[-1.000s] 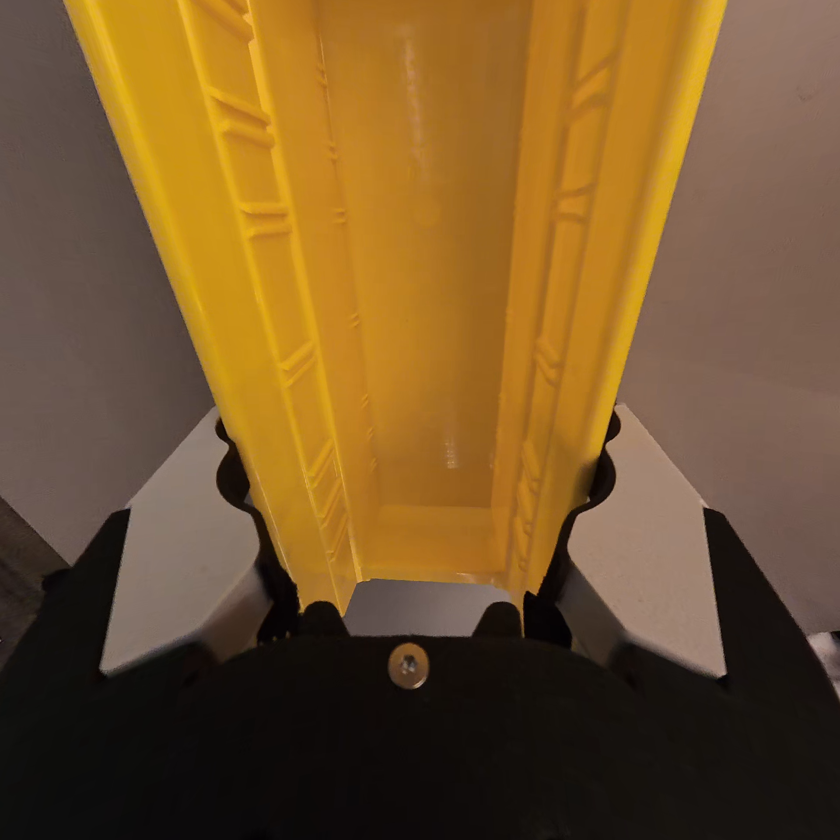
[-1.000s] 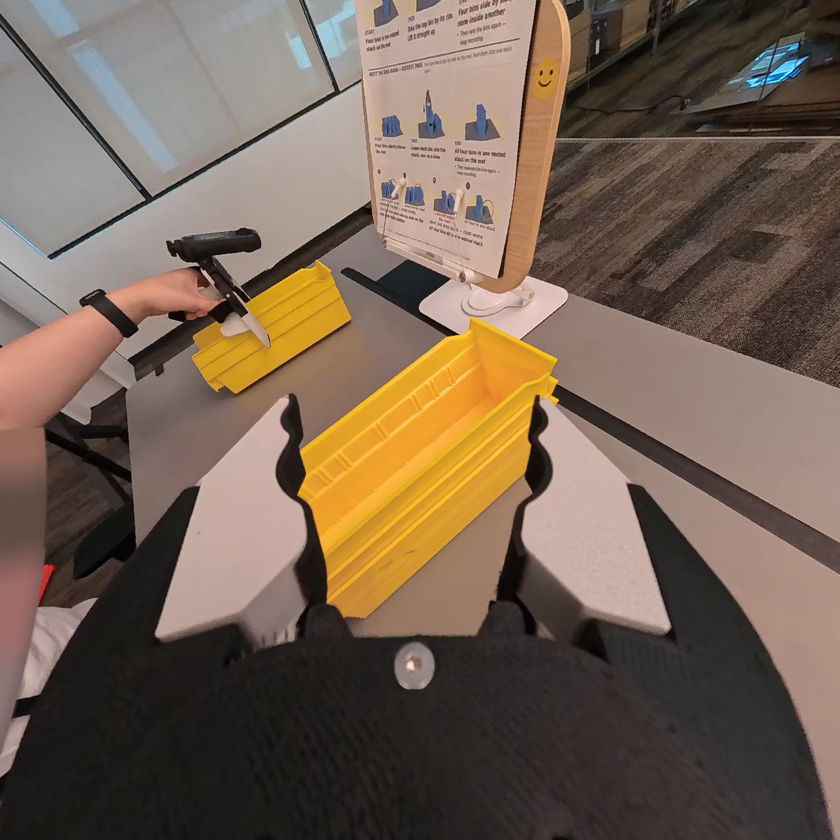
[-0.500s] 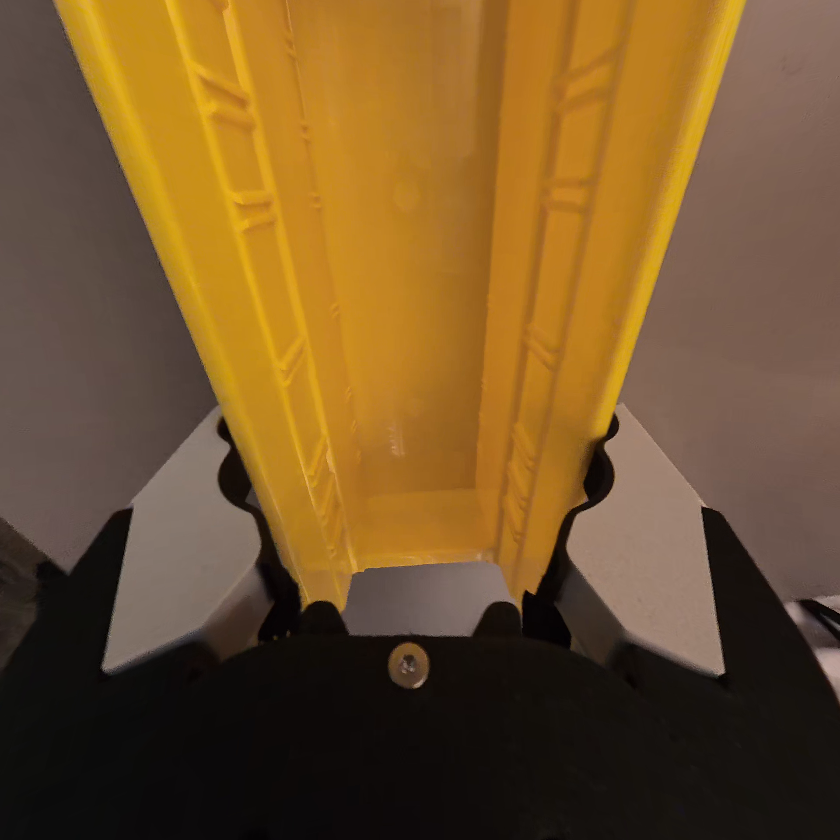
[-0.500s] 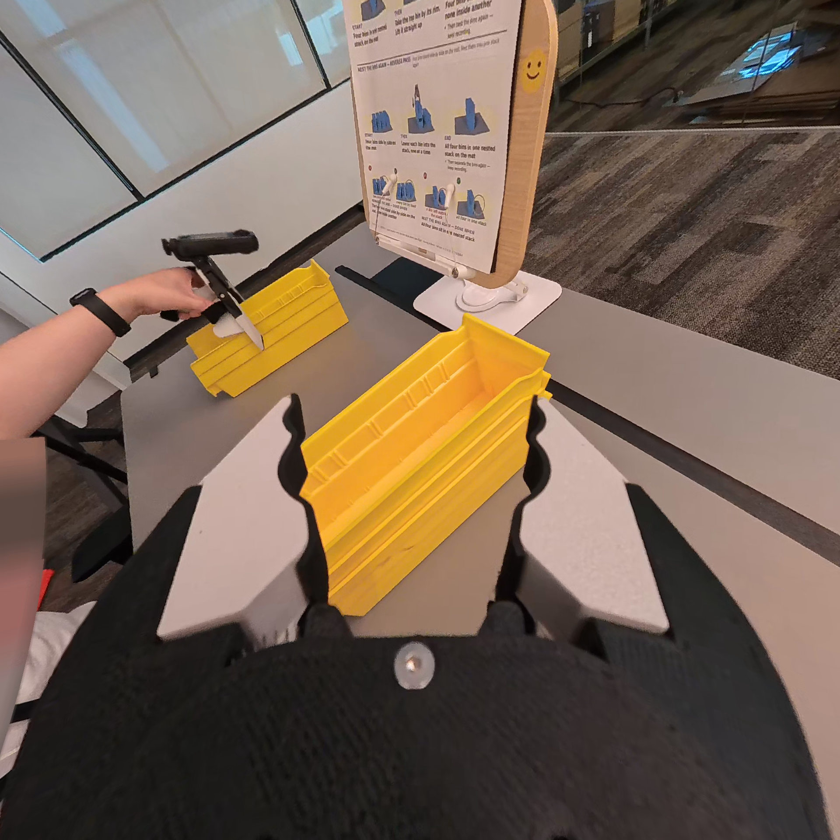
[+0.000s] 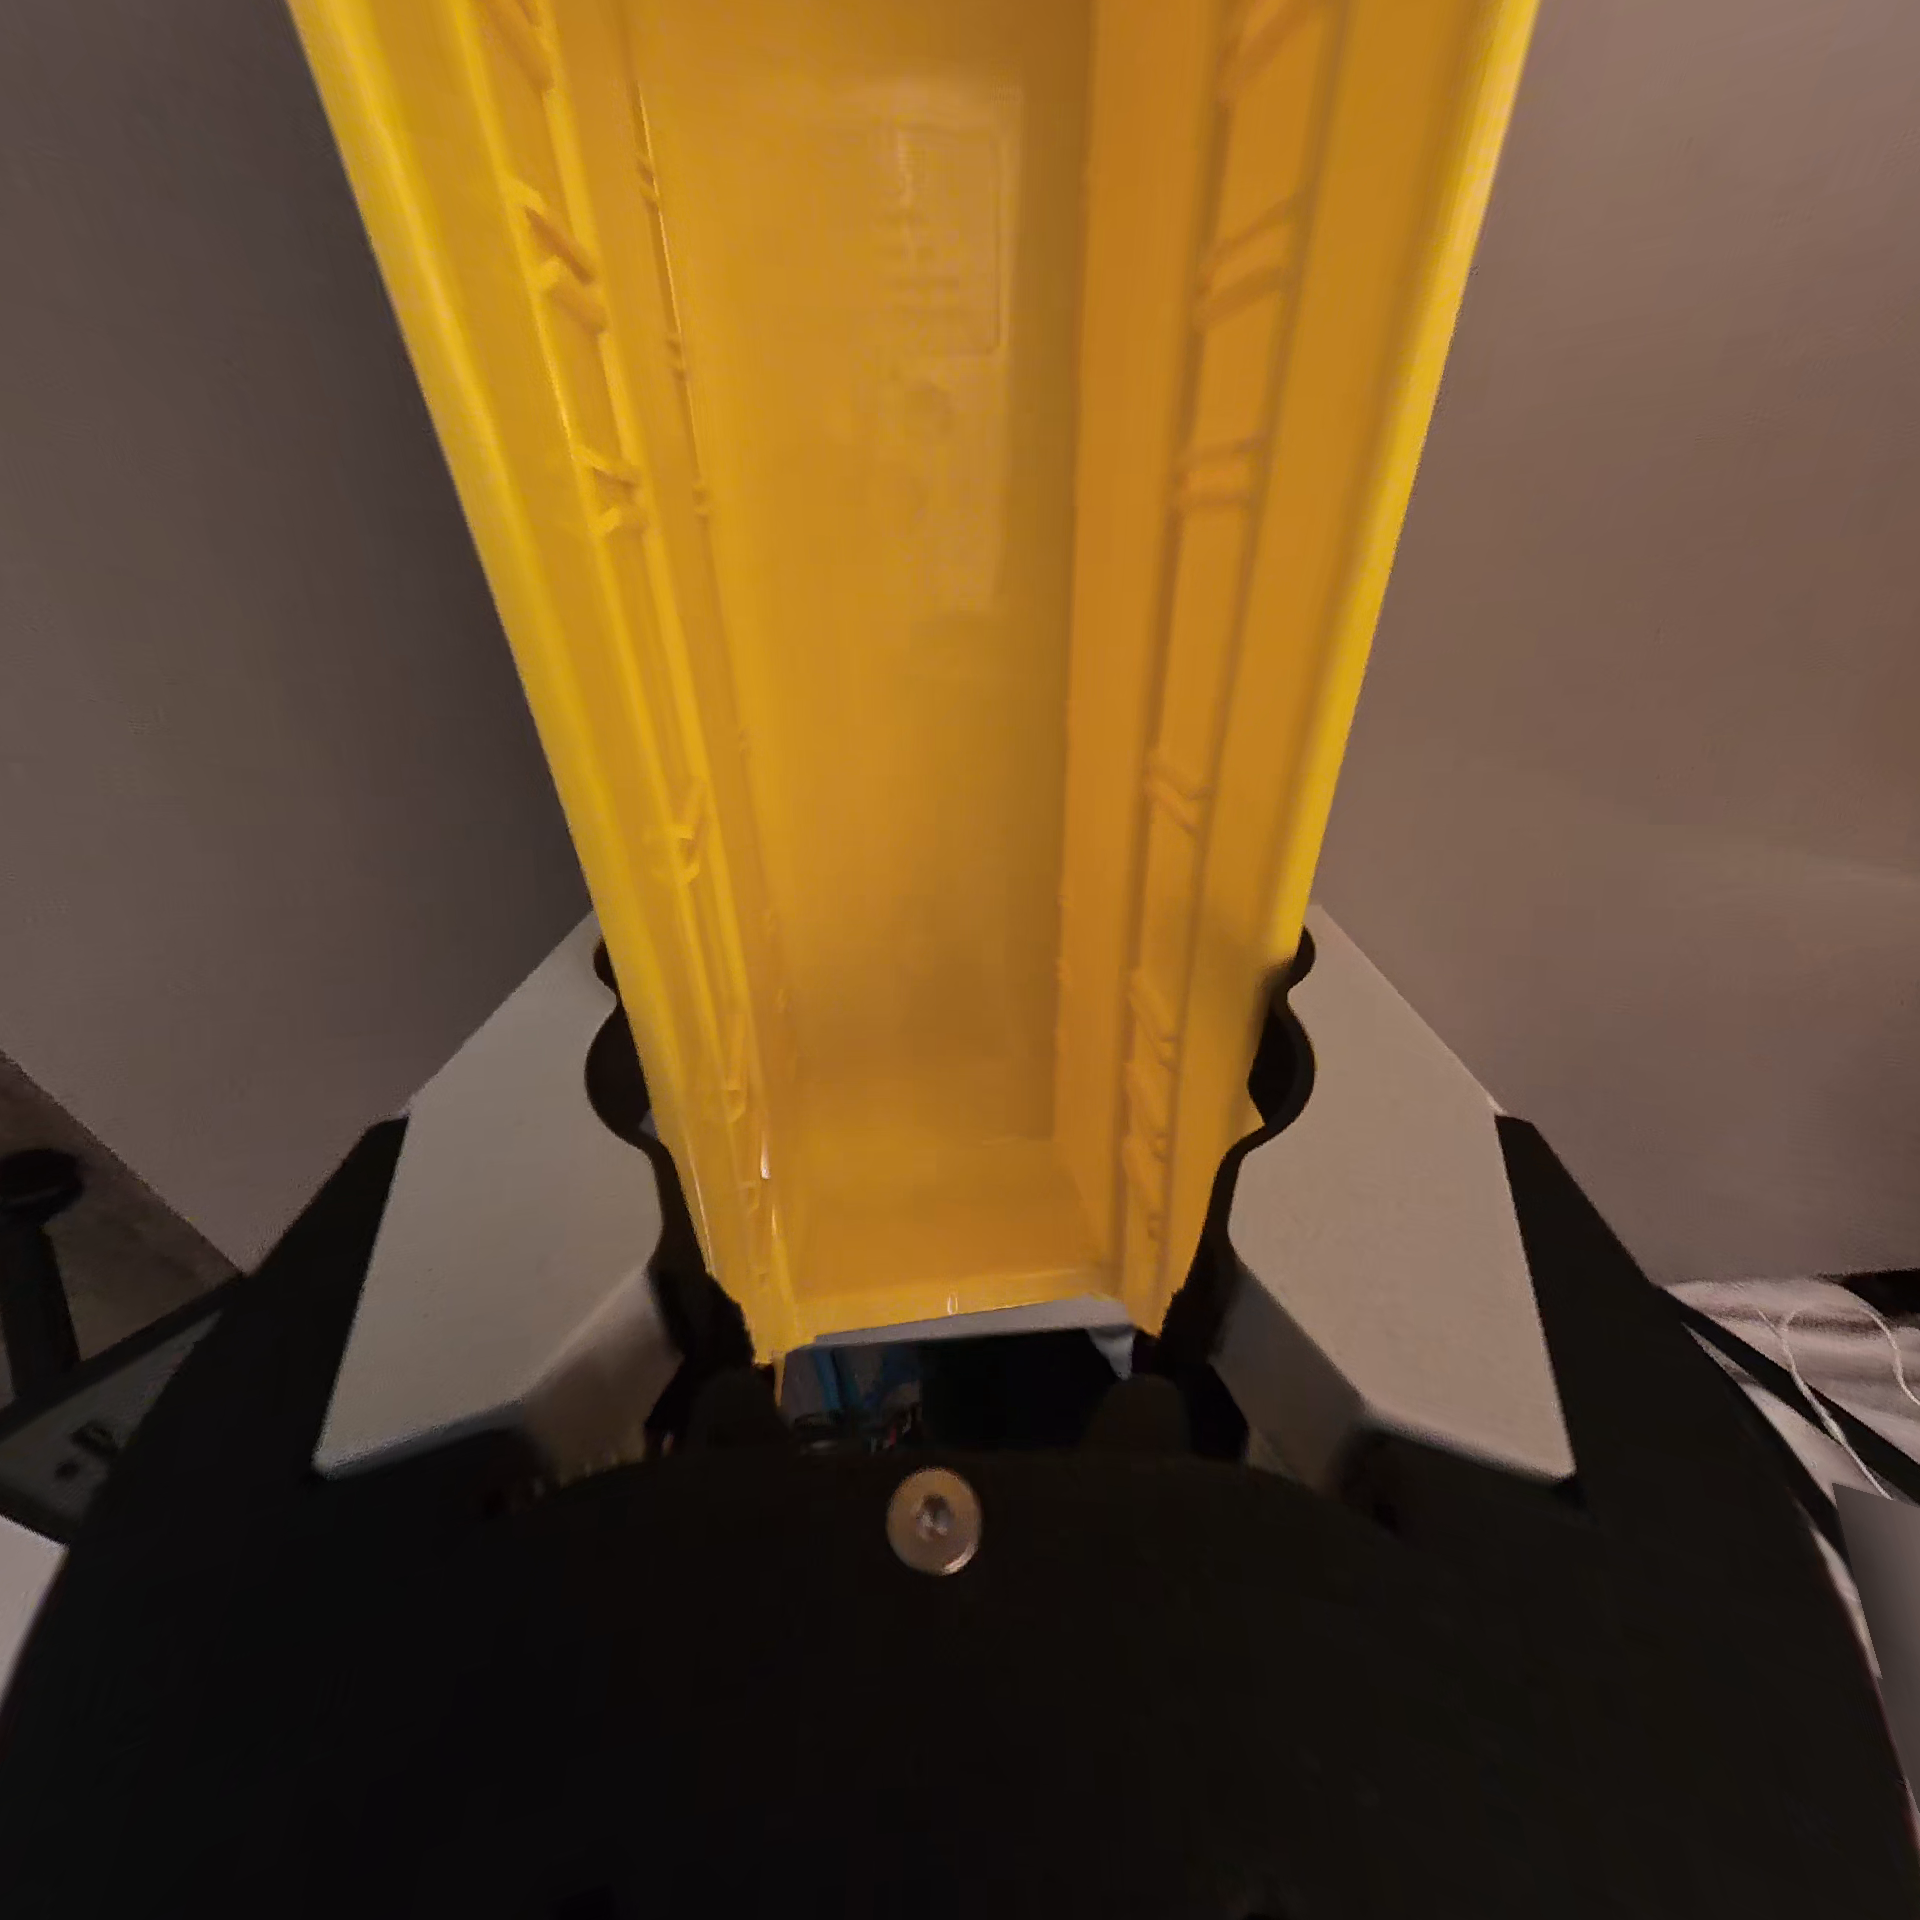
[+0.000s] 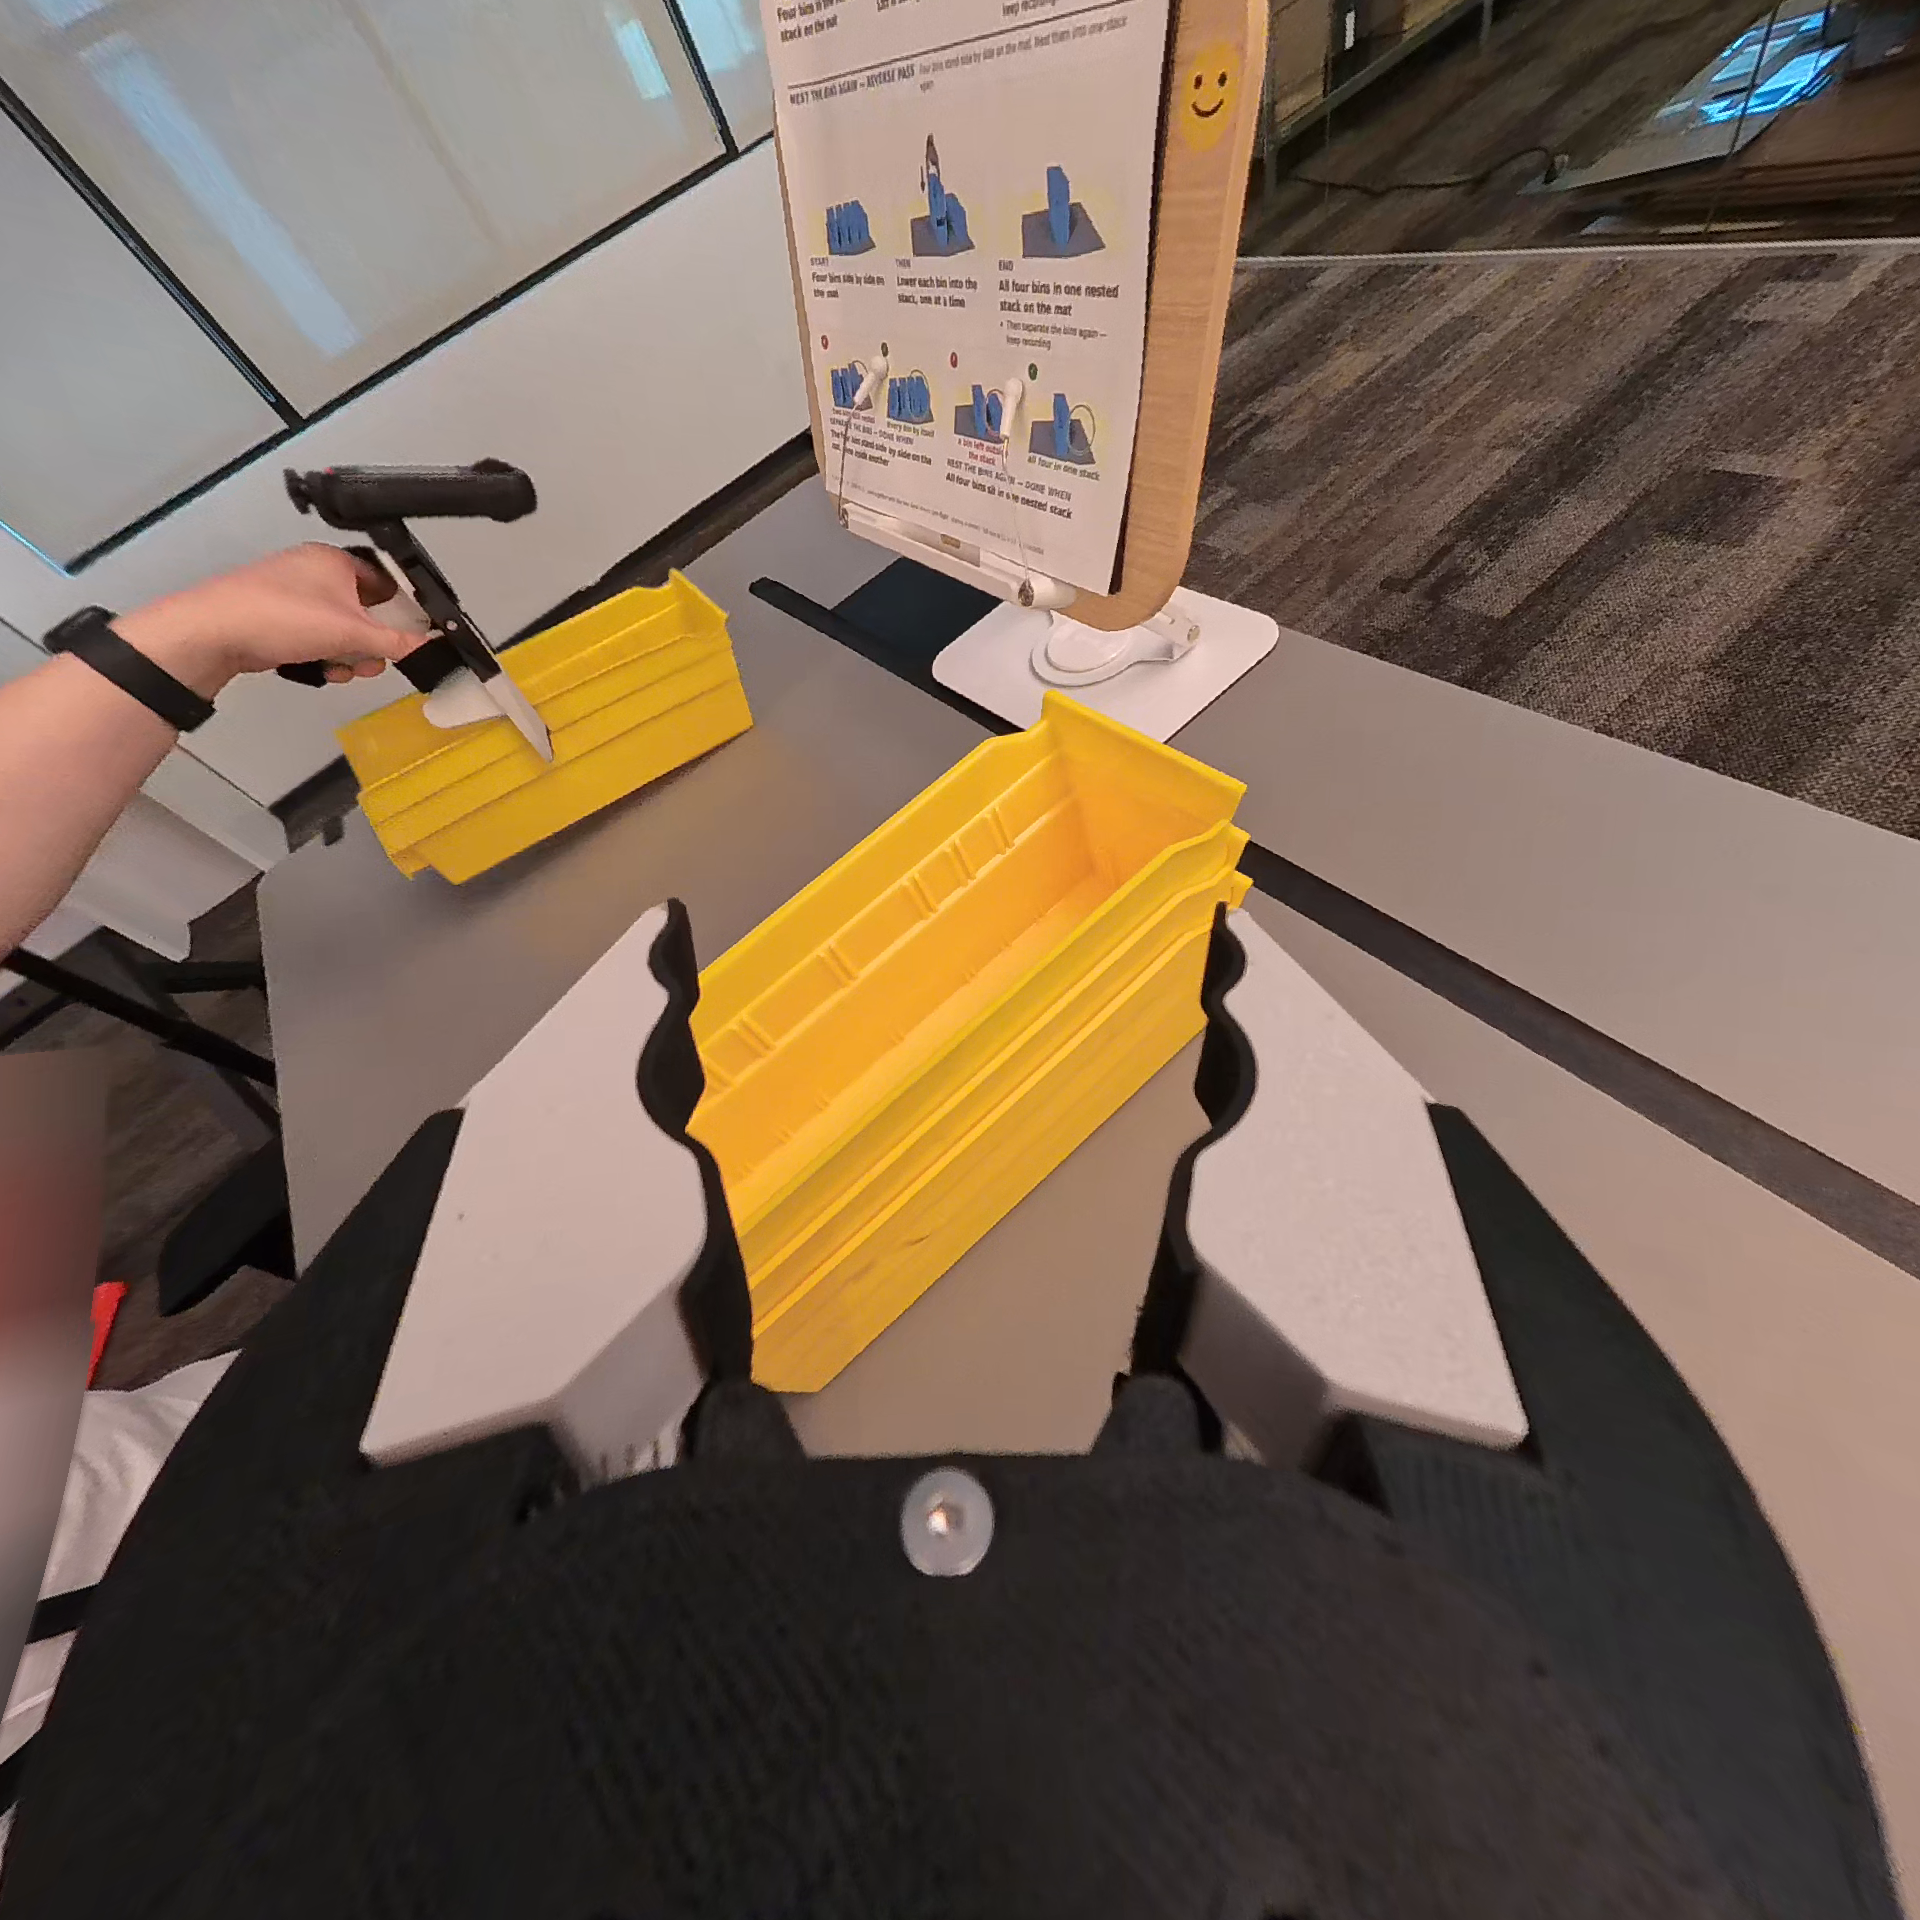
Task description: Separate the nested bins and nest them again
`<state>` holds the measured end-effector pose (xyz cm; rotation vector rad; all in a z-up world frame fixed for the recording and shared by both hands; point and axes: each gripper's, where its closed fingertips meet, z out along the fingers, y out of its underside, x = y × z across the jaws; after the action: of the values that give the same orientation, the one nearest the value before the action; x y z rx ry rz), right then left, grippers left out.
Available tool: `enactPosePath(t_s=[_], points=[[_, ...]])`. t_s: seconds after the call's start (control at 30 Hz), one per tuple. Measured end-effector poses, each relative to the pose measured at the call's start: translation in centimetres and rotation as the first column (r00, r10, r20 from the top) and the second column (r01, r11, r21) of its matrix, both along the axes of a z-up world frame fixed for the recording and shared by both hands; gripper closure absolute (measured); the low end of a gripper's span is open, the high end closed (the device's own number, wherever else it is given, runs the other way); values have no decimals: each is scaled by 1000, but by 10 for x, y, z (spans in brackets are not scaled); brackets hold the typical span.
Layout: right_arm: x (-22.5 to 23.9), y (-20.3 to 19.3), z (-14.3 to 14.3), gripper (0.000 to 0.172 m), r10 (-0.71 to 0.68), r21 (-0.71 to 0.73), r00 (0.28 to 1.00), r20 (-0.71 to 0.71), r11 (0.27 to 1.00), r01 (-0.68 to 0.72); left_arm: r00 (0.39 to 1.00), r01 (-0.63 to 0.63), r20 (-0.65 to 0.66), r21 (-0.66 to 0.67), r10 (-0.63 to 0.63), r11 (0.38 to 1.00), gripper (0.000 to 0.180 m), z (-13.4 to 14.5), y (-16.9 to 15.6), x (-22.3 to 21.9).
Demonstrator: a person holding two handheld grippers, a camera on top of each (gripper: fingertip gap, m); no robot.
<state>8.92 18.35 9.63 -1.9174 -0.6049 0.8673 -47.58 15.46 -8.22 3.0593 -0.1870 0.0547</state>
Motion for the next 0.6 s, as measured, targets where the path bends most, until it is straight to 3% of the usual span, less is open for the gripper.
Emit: enactPosePath(t_s=[0.13,0.3,0.6], points=[[3,-1,2,75,-1,4,1000,-11,1000,1,1000,-5,-8,-41,4,999,62,22,-12,18],[7,-4,5,75,3,6,1000,-22,1000,-3,996,64,-63,-51,-67,997,61,70,-24,60],[29,-11,14,75,-31,21,998,-51,999,32,972,235,-16,29,-234,972,61,169,-44,216]])
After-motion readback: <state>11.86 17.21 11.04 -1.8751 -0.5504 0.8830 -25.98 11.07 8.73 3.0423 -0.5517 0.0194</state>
